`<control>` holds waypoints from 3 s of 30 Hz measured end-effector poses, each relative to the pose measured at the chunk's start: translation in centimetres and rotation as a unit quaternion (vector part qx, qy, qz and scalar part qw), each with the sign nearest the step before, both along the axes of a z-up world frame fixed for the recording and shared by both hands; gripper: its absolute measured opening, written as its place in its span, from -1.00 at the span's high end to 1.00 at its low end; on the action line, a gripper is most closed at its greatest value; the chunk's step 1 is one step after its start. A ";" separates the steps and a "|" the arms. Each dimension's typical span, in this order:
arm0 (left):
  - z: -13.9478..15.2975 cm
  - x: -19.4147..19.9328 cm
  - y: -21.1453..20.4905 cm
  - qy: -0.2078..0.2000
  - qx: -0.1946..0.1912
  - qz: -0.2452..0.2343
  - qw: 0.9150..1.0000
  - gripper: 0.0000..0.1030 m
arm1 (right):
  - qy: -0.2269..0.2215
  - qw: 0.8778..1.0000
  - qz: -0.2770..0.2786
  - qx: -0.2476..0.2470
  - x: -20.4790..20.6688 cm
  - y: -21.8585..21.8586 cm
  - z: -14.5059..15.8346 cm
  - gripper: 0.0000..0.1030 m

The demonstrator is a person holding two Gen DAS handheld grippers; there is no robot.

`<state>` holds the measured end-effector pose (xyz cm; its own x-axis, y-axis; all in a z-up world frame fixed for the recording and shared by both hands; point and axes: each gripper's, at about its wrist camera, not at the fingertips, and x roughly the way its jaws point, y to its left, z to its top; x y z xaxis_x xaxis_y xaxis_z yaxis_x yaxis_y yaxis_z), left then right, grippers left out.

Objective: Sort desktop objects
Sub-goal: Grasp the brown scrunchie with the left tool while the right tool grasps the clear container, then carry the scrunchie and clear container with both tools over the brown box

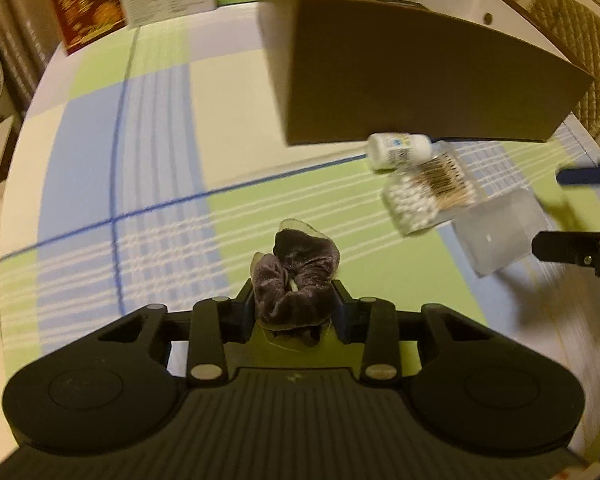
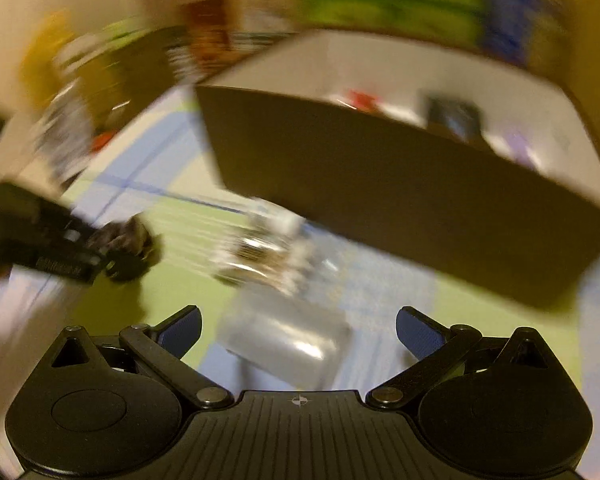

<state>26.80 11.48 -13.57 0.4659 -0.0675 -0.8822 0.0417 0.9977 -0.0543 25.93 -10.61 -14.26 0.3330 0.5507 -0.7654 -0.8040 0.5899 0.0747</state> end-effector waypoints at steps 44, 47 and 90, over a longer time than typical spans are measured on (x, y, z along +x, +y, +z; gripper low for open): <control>0.3 -3.9 -2.8 0.029 0.006 0.006 1.000 0.42 | 0.077 0.993 0.032 -0.087 -2.3 1.9 -2.7 0.03; 0.4 -4.2 -3.7 0.028 0.005 -0.001 1.000 0.46 | 0.090 0.993 0.009 -0.080 -2.1 0.4 -2.4 0.03; 13.4 10.4 -11.0 -0.118 -0.022 -0.068 0.990 0.52 | -0.006 0.988 -0.154 0.033 14.0 -6.1 10.9 0.03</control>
